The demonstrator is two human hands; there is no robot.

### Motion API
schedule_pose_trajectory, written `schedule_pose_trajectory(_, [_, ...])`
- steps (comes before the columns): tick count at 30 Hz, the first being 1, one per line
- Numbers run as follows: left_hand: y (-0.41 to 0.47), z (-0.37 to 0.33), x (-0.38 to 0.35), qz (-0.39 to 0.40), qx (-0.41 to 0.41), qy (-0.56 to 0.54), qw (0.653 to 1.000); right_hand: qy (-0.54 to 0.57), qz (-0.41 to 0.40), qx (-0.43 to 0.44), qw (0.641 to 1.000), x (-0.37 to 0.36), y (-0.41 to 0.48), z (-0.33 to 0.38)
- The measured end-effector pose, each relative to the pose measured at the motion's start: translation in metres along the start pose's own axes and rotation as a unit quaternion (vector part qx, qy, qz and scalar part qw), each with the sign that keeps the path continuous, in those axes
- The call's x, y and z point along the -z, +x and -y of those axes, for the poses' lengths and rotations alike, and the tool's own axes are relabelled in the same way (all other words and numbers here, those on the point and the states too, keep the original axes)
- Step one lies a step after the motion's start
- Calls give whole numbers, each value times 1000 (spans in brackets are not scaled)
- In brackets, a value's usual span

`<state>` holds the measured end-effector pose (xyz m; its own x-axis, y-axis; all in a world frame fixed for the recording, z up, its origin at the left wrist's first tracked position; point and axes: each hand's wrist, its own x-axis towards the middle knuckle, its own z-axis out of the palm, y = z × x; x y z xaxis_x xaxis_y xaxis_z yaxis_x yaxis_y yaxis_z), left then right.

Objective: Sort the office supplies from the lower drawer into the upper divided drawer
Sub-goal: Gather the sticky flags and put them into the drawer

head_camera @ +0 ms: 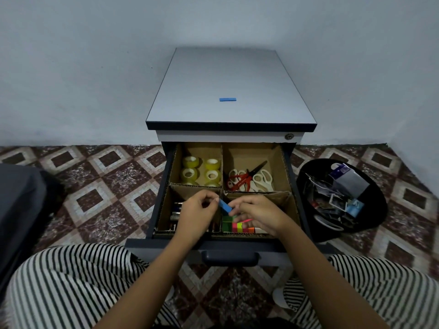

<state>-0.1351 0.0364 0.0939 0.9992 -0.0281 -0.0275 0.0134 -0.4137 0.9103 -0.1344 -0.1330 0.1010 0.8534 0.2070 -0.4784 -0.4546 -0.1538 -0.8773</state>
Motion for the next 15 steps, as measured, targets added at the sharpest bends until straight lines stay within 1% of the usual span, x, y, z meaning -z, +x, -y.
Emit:
schedule_pose_trajectory(3, [0, 0, 0, -4, 2, -7, 1000, -17, 26, 15, 999, 0, -3, 0])
schedule_pose_trajectory(6, [0, 1, 0, 1, -1, -2, 1000, -27, -14, 32, 999, -6, 0, -2])
schedule_pose_trajectory(10, [1, 1, 0, 10, -5, 15, 1000, 17, -68, 39, 997, -8, 4, -4])
schedule_pose_trajectory(12, [1, 1, 1, 20, -7, 32, 999, 51, -76, 41, 995, -6, 6, -5])
schedule_pose_trajectory(15, [1, 1, 0, 30, -10, 45, 998, 70, -71, 45, 994, -2, 6, -6])
